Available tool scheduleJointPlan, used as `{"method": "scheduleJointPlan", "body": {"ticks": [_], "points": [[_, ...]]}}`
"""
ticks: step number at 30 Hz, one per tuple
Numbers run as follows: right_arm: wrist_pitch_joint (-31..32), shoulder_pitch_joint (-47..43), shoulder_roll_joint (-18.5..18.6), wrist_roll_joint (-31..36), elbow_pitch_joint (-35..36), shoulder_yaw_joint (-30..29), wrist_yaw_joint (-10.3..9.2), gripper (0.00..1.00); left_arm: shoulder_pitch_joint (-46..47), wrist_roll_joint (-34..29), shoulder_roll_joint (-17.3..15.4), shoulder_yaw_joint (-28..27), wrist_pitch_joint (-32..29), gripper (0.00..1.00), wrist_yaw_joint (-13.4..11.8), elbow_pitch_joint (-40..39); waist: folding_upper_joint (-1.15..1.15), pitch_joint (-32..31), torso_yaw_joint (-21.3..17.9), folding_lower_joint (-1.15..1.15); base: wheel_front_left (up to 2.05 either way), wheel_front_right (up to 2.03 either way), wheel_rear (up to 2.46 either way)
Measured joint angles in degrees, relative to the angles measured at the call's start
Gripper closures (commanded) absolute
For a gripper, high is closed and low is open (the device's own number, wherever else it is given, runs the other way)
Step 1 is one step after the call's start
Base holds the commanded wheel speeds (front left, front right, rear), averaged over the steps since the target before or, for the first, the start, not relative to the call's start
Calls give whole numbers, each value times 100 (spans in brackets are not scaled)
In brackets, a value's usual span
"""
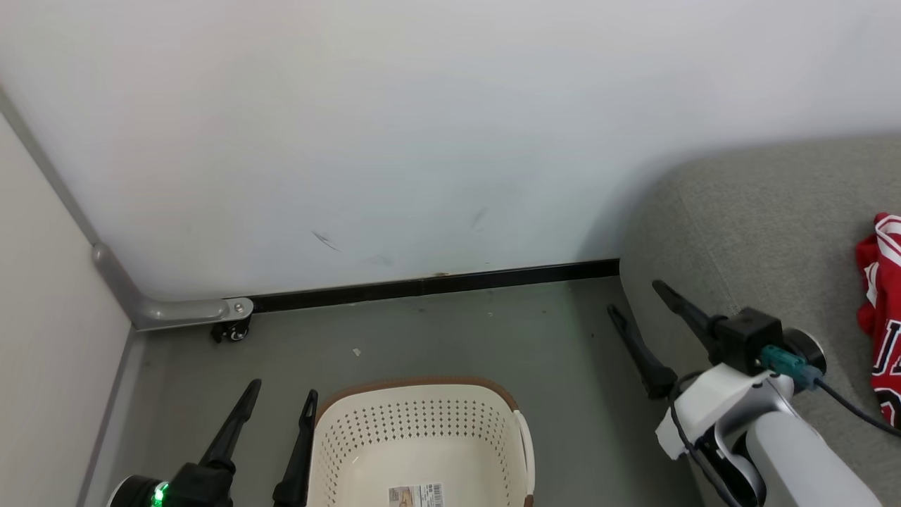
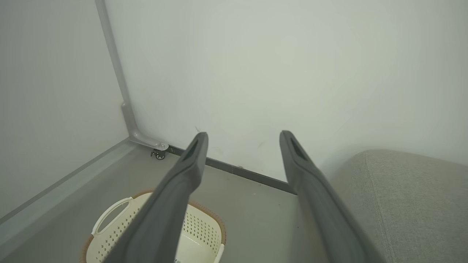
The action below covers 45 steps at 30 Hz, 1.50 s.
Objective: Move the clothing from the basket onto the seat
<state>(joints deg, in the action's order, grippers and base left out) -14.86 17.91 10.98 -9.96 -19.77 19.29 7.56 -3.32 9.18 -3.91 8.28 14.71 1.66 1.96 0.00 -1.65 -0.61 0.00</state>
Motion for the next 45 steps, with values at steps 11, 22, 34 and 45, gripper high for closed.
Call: {"method": "scheduleJointPlan", "body": {"ticks": [11,22,34,45], "points": [[7,-818,-460,22,597,-968,-1,0,-85,134,32,-215,0,0,34,314,0,-54,191,0,0,0,0],[7,-1577,-737,322,1025,-1690,-1,0,-92,152,71,-448,0,0,98,569,0,-77,169,0,0,0,0],[7,-1929,-821,470,1213,-1668,-1,0,-208,224,123,-636,0,0,159,896,0,-90,139,0,0,0,0],[7,-2126,-850,612,1272,-1588,-1,0,-215,66,145,-737,0,0,201,1044,0,-44,127,0,0,0,0]]}}
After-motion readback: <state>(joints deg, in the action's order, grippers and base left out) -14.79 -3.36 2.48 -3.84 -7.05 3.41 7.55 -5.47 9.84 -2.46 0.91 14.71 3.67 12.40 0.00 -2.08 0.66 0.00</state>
